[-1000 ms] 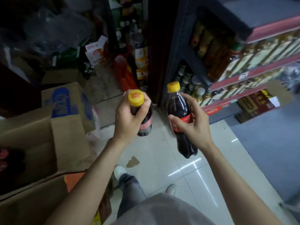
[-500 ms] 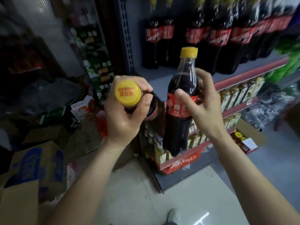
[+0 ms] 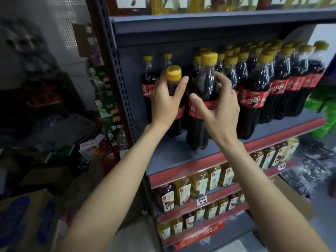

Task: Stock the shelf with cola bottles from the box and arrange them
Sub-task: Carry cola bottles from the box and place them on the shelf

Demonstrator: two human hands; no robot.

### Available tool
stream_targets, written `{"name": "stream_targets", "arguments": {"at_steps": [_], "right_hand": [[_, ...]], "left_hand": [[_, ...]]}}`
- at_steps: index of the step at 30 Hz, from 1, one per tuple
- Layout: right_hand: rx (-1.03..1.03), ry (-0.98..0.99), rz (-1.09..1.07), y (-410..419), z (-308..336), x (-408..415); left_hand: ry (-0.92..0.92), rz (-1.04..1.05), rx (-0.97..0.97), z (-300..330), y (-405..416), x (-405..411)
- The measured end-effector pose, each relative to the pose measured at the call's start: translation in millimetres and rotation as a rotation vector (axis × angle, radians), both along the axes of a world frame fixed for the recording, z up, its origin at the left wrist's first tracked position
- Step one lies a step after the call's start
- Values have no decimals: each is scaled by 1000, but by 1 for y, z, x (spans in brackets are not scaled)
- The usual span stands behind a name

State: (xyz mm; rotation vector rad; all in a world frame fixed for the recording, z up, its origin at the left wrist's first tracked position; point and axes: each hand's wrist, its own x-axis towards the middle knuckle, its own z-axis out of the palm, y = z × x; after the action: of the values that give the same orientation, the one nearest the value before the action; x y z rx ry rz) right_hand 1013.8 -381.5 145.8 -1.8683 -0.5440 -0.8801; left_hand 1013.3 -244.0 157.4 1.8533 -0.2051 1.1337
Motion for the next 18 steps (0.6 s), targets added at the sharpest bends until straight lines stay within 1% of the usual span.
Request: {"name": "stream_targets", "arguments": {"at_steps": [4, 6, 9, 12, 15, 18], "right_hand": [[-129, -16, -88, -5, -10, 26], [-196, -66, -139, -5, -15, 36], [-223, -100, -183, -6, -14, 47], [-299, -139, -319, -6, -8, 56], [-341, -154, -365, -6, -8, 63], [-350, -178, -356, -8, -13, 63]], "left_hand": [[198, 21, -108, 1, -8, 48], [240, 46, -124, 1, -11, 67], [222, 114, -142, 5, -14, 83], [184, 160, -186, 4, -8, 93], [147, 161, -196, 0, -3, 97], [144, 185, -113, -6, -2, 92]]}}
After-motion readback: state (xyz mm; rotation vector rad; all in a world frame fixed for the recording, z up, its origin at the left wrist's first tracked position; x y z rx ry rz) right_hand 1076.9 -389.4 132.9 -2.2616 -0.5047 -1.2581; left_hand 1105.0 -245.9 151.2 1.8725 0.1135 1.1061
